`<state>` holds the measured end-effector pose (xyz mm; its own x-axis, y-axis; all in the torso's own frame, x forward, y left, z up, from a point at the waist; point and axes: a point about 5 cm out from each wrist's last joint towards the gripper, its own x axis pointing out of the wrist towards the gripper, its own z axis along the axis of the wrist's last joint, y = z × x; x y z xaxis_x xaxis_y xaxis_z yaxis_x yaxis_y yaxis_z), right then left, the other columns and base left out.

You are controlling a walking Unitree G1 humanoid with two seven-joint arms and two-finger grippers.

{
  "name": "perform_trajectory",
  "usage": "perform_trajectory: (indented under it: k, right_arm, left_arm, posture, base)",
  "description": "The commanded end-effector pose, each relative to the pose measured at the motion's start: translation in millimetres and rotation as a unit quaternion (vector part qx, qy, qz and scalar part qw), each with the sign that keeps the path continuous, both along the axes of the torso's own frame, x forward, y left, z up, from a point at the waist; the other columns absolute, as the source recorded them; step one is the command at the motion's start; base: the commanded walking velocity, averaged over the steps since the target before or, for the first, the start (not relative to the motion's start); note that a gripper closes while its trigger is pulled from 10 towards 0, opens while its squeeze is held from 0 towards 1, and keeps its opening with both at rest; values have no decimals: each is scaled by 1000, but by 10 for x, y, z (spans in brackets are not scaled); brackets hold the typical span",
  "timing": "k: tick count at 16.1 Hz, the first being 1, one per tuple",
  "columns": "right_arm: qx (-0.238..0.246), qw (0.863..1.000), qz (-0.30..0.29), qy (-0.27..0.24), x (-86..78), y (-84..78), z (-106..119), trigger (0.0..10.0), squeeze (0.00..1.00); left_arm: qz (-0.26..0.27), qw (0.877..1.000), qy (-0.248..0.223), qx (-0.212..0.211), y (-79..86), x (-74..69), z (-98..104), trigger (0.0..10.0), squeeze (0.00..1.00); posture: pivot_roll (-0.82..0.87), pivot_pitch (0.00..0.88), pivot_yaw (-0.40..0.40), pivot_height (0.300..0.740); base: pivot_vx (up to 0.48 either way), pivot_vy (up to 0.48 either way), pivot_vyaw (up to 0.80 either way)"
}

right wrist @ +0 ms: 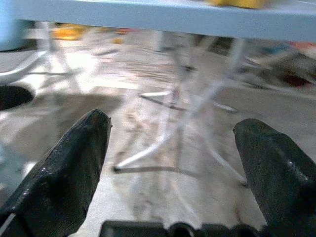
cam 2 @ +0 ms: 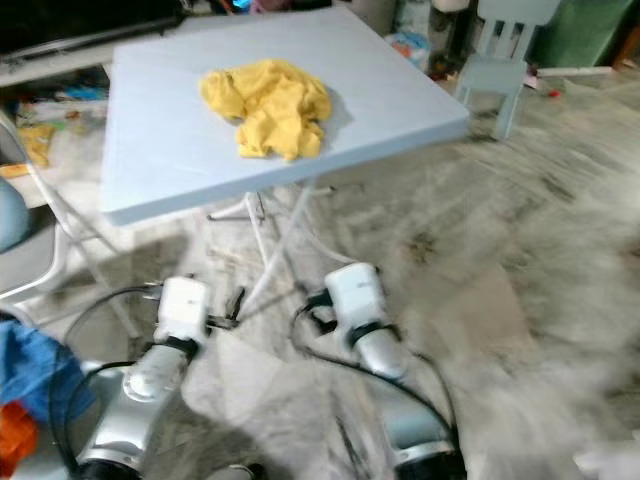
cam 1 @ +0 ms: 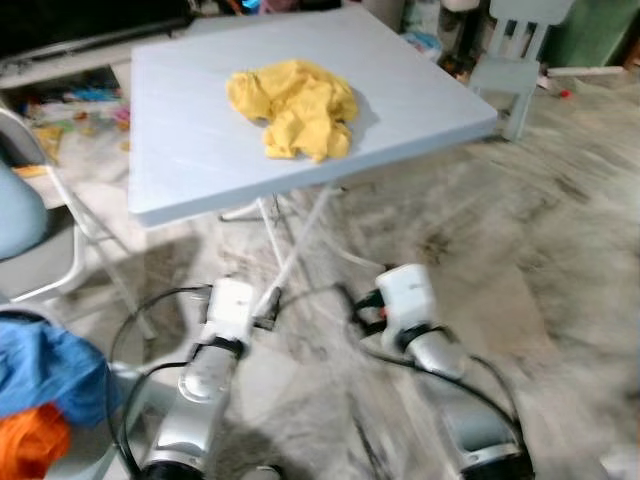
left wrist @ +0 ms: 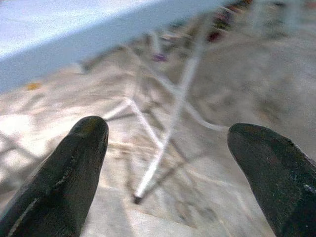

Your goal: Hang hanger

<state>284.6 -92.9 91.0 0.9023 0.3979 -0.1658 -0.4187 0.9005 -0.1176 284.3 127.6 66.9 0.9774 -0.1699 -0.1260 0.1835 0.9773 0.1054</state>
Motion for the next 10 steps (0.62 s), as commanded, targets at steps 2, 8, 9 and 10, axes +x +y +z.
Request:
perform_trajectory:
  k: [2, 8, 9, 10]
  right_arm:
    - [-12, 1000, 7, 3, -1, -40, -31, 10000, 0]
    - [27, 1000, 5, -6, 50, -7, 40, 10000, 0]
    - [35, 999, -8, -23, 55, -29, 83, 10000, 0]
    - [49, 998, -31, -40, 67, -82, 136, 10000, 0]
  left_arm:
    - [-11, 1000, 3, -9, -86, -35, -7, 10000, 0]
    - [-22, 999, 3, -28, -100, -70, -1, 10000, 0]
    - [-26, 999, 3, -37, -108, -65, 16, 10000, 0]
    - [-25, 999, 1, -40, -115, -61, 44, 10000, 0]
  posture:
    - [-24, 93, 32, 740]
    - [-20, 86, 22, 740]
    - [-21, 91, 24, 740]
    - [-22, 96, 25, 740]
  base:
    - [0, 0, 800]
    - [0, 0, 652]
    - [0, 0, 0]
    - [0, 0, 0]
